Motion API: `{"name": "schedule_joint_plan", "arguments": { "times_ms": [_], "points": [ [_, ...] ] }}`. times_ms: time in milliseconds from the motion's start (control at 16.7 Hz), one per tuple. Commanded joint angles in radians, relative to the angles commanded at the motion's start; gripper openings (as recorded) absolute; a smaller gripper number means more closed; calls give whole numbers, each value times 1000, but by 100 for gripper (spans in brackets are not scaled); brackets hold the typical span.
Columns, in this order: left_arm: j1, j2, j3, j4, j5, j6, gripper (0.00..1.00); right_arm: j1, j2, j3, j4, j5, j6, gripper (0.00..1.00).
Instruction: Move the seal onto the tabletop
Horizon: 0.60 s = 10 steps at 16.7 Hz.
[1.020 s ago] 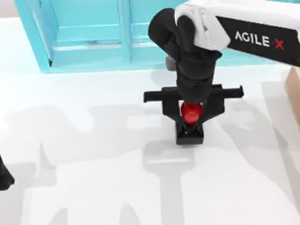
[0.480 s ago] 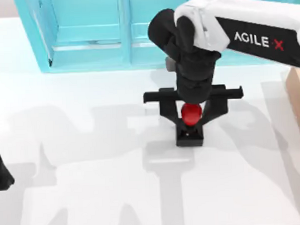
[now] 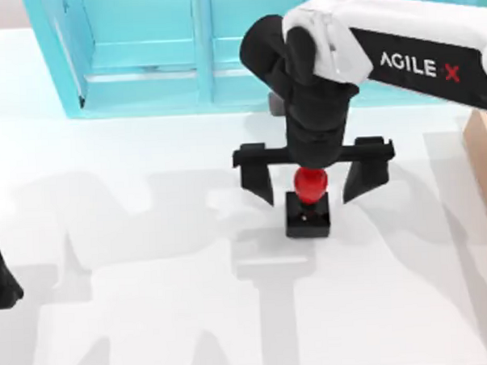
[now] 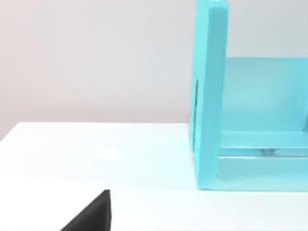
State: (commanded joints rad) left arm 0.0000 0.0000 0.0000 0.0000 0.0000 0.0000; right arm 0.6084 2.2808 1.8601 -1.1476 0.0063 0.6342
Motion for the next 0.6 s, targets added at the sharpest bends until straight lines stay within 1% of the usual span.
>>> {"name": "schedule_joint_plan", "arguments": {
  "times_ms": [360, 480, 600],
  "points": [
    [0, 0, 0, 0, 0, 0, 100, -2, 5, 14, -12, 0, 1, 100],
    [0, 0, 0, 0, 0, 0, 100, -1, 26, 70, -63, 1, 2, 100],
    [0, 0, 0, 0, 0, 0, 100, 1, 56, 167, -148, 3, 4, 100]
  ]
}}
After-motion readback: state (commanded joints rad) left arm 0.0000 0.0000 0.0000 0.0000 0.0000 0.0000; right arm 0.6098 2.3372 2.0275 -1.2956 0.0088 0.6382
